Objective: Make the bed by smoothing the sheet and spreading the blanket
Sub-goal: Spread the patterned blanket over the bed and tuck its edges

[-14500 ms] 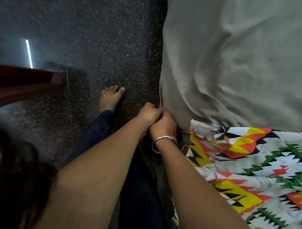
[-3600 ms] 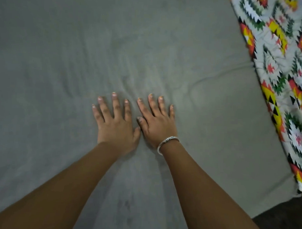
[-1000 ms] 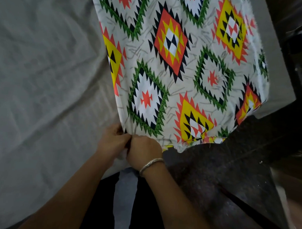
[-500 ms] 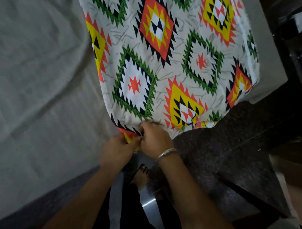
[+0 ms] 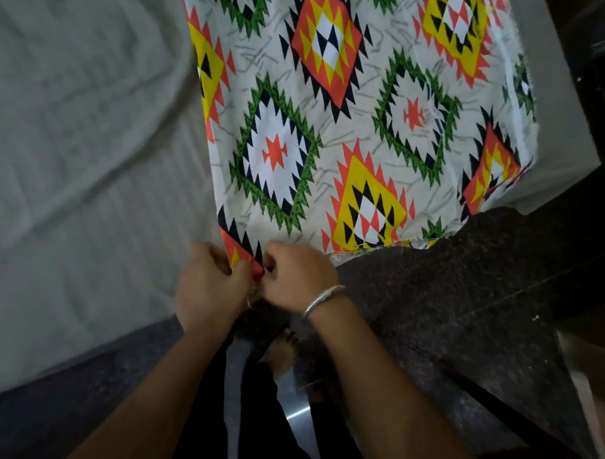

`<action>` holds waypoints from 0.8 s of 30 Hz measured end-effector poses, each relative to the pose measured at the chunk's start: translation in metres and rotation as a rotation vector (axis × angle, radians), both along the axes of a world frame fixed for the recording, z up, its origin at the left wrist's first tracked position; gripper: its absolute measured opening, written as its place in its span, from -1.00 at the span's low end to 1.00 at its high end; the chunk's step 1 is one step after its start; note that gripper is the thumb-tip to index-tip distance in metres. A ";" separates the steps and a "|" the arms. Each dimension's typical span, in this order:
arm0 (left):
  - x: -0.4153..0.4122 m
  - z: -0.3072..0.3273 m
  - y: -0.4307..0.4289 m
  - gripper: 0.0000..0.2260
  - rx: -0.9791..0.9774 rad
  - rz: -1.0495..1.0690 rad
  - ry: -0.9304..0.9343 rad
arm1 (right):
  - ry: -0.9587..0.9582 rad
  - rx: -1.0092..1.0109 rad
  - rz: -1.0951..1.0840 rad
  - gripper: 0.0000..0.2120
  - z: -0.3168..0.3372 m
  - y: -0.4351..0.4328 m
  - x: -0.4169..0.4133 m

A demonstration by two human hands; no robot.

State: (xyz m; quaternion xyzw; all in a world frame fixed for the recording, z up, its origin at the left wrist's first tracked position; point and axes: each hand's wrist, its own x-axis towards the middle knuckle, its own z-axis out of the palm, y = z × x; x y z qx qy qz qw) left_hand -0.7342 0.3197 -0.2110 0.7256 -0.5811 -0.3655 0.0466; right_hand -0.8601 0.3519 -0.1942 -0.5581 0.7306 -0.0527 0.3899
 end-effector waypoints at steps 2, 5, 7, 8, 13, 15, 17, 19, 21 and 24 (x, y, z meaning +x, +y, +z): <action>-0.008 0.004 -0.021 -0.74 -0.054 0.038 0.094 | 0.073 -0.083 -0.073 -0.88 0.000 -0.013 -0.019; -0.026 -0.004 -0.062 -0.68 -0.051 -0.043 0.165 | 0.165 -0.163 -0.055 -0.81 -0.007 -0.043 -0.040; -0.040 -0.008 -0.088 -0.62 -0.088 -0.034 0.167 | 0.201 -0.181 -0.030 -0.72 -0.013 -0.069 -0.049; -0.047 -0.009 -0.099 -0.58 -0.106 -0.039 0.154 | 0.229 -0.181 -0.022 -0.67 -0.015 -0.082 -0.053; -0.086 -0.017 -0.160 -0.48 -0.164 -0.112 0.205 | 0.301 -0.169 -0.049 -0.59 -0.026 -0.155 -0.072; -0.099 -0.024 -0.194 -0.53 -0.162 -0.102 0.253 | 0.317 -0.203 -0.019 -0.67 -0.029 -0.189 -0.080; -0.111 -0.030 -0.233 -0.57 -0.179 -0.108 0.307 | 0.298 -0.219 0.004 -0.73 -0.032 -0.228 -0.089; -0.122 -0.032 -0.275 -0.60 -0.185 -0.130 0.307 | 0.282 -0.219 0.034 -0.74 -0.034 -0.271 -0.098; -0.133 -0.031 -0.315 -0.65 -0.178 -0.113 0.339 | 0.273 -0.220 0.054 -0.75 -0.035 -0.314 -0.108; -0.146 -0.033 -0.375 -0.81 -0.151 -0.026 0.423 | 0.257 -0.241 0.067 -0.73 -0.035 -0.375 -0.120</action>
